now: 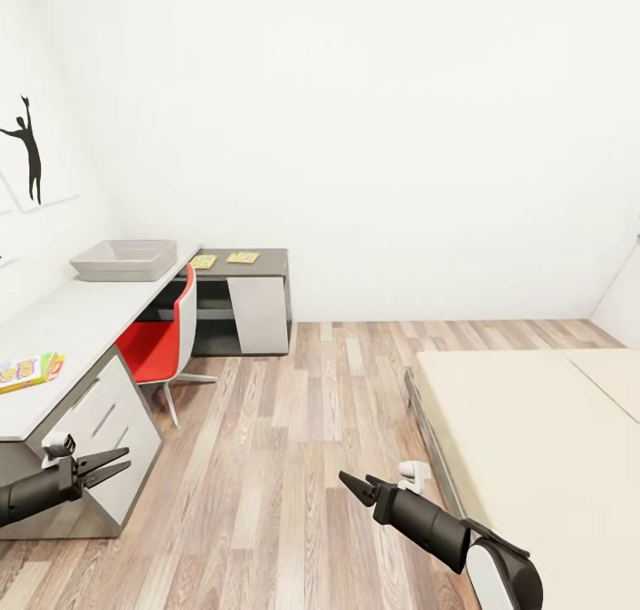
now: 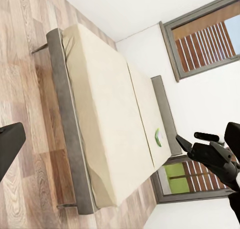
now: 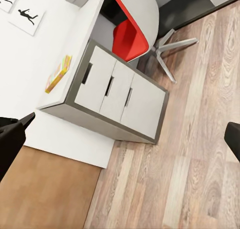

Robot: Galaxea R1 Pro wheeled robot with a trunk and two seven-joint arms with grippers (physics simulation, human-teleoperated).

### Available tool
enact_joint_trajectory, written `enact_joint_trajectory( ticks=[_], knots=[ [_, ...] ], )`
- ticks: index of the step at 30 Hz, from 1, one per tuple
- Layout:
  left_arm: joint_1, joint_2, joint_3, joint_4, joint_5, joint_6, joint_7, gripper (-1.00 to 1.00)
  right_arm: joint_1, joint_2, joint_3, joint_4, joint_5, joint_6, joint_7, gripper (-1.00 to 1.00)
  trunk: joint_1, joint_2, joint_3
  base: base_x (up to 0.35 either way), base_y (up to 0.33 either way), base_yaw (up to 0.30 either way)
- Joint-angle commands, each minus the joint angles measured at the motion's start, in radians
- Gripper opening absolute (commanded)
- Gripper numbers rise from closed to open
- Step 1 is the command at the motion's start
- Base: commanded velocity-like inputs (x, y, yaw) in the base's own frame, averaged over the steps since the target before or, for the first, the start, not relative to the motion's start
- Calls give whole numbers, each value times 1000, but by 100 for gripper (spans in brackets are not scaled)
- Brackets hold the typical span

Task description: Put all the toys in the child's room - the three board games (two on the bed and one on the table), the two jigsaw puzzles on the table, and the tennis ball on the table - inside the toy box on the table in the child's room.

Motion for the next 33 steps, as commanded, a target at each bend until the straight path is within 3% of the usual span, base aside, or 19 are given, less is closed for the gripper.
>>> enact_joint_trajectory(
  ticks=[1, 33],
  knots=[
    [-1, 0, 0, 0, -1, 11, -4, 100, -1, 1, -1, -1, -5, 7, 0, 100, 1, -2, -2, -11, 0, -3],
    [-1, 0, 0, 0, -1, 11, -4, 100, -1, 1, -1, -1, -5, 5, -2, 100, 1, -2, -2, -32, -25, 0]
  ],
)
